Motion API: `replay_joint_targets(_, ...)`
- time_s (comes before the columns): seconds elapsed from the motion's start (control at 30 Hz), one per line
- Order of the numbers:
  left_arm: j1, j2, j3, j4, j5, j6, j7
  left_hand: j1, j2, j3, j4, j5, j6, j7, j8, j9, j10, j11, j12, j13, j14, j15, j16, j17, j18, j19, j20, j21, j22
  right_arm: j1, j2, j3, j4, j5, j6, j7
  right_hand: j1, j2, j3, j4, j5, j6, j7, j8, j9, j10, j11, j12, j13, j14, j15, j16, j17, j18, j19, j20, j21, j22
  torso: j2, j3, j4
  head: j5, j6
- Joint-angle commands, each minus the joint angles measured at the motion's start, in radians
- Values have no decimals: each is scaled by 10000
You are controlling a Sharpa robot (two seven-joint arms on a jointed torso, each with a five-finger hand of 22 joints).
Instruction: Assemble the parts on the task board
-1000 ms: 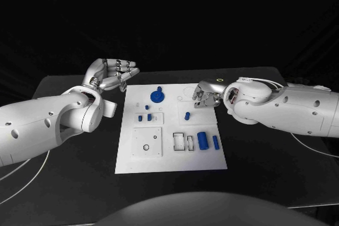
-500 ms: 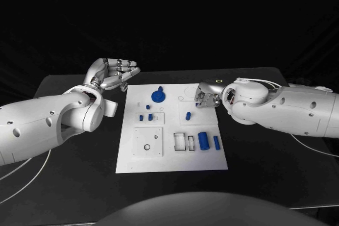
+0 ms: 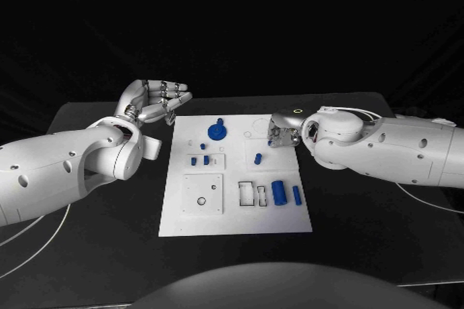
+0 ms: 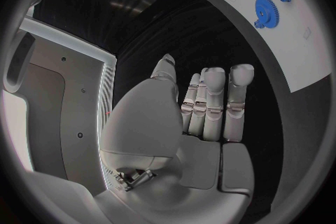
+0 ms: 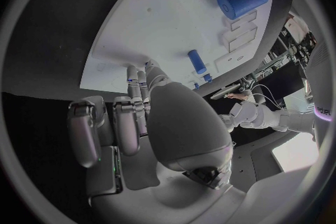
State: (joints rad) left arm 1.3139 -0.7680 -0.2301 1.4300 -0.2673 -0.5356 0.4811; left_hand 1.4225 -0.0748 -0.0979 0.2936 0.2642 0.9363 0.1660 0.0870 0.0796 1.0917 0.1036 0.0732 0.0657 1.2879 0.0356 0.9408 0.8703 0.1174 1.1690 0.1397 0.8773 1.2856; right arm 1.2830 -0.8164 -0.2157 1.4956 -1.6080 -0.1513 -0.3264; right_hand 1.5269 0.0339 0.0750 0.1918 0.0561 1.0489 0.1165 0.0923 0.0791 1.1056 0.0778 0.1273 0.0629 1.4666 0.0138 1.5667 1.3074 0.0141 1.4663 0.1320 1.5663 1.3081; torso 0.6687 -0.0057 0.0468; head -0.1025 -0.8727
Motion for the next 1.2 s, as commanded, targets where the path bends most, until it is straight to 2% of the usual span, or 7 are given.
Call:
replay_joint_targets(0.03,0,8,7,20,48,6,65,-13,113,-25,-7,26,60,-11,-63,6,81,23,-19,9,38,-38,-14,16,188,6,-15,-39,-16,-32,19,-15,-21,-133,301,-137,70,-43,62,-5,27,71,6,3,-9,113,-16,-42,-12,1042,-66,41,2634,-141,1045,-91,45,2627,3,-4,-5,10,1)
replay_joint_targets(0.53,0,1,7,20,49,40,43,-3,125,-23,-9,28,61,-12,-63,6,82,22,-19,9,45,-40,-18,16,189,10,-16,-54,-23,-41,43,-15,22,22,356,-170,64,-164,92,3,28,37,22,-68,-39,215,-30,-101,-19,1042,-100,41,2634,-141,1045,-138,45,2627,3,2,-7,-1,1)
replay_joint_targets(0.87,1,1,7,-28,49,54,21,2,129,-23,-10,29,61,-12,-63,6,82,22,-20,9,40,-40,-38,-5,193,2,-17,-78,-33,-49,28,-15,98,39,302,-122,262,-381,227,-122,36,89,-44,-124,-56,300,-88,-238,-23,1042,-156,41,2634,-141,1045,-195,45,2627,-5,6,-21,-21,1)
replay_joint_targets(1.2,0,12,7,-71,49,61,-5,12,134,-23,-11,31,60,-12,-64,6,81,21,-21,8,40,-40,-48,-13,195,-2,-18,-100,-42,-59,25,-15,112,105,255,-81,334,-433,322,-147,23,220,-103,-100,-42,358,-126,-308,-23,1042,-191,41,2634,-141,1045,-229,45,2627,-3,2,-8,-47,1)
